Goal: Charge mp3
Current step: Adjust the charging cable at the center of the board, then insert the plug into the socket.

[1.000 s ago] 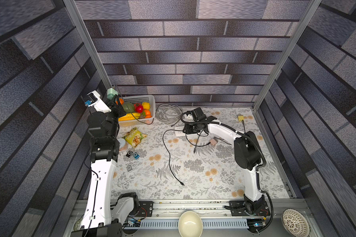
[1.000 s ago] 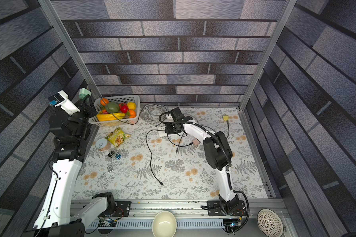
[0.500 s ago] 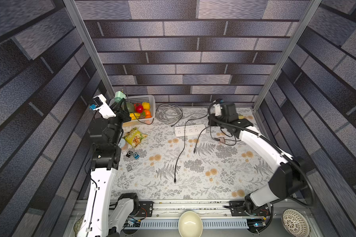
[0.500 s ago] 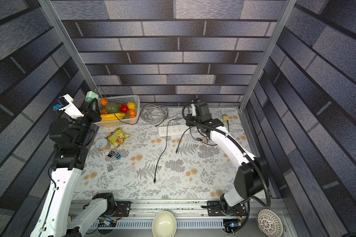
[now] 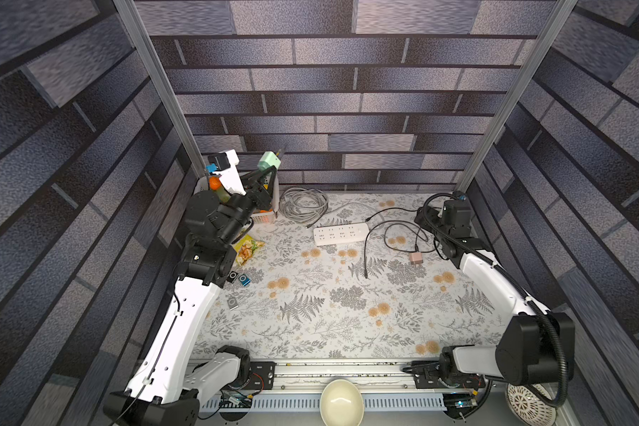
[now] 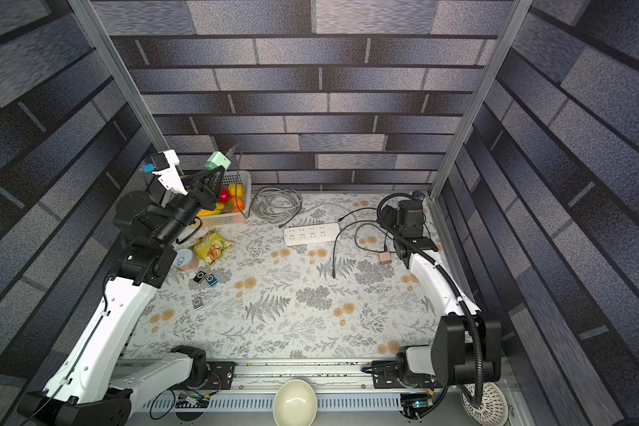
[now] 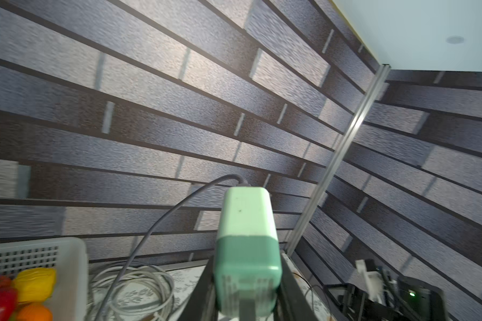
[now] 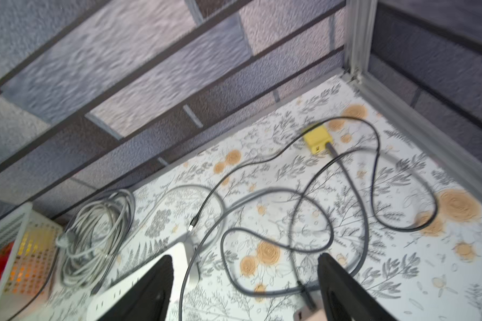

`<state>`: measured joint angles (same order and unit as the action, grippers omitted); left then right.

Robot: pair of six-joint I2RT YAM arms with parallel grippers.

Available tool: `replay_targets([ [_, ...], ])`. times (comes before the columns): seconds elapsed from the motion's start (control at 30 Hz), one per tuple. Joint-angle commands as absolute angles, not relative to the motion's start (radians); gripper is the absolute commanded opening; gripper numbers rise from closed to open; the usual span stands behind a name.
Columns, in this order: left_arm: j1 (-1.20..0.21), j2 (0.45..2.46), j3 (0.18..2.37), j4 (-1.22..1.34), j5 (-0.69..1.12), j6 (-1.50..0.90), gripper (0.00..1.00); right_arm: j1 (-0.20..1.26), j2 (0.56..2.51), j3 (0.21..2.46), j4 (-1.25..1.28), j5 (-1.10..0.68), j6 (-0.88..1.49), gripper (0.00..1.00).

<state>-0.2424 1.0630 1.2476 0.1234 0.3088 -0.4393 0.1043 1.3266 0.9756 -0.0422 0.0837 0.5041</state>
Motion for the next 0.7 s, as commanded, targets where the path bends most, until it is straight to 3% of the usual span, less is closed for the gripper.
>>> replay_targets([
  [0.0,-0.285,1.089,1.174,0.308,0.431,-0.533,0.10,0.124,1.228,0.956,0.179,-0.200,0.628,0.84],
  [0.17,-0.373,1.141,1.000,0.628,0.458,-0.517,0.10,0.235,1.178,0.940,0.255,-0.413,0.702,0.86],
  [0.37,-0.456,1.237,0.888,0.900,0.459,-0.401,0.10,0.332,1.259,0.941,0.446,-0.566,0.903,0.86],
  [0.67,-0.559,1.353,0.790,1.067,0.384,-0.097,0.11,0.438,1.317,0.950,0.634,-0.604,1.080,0.86],
])
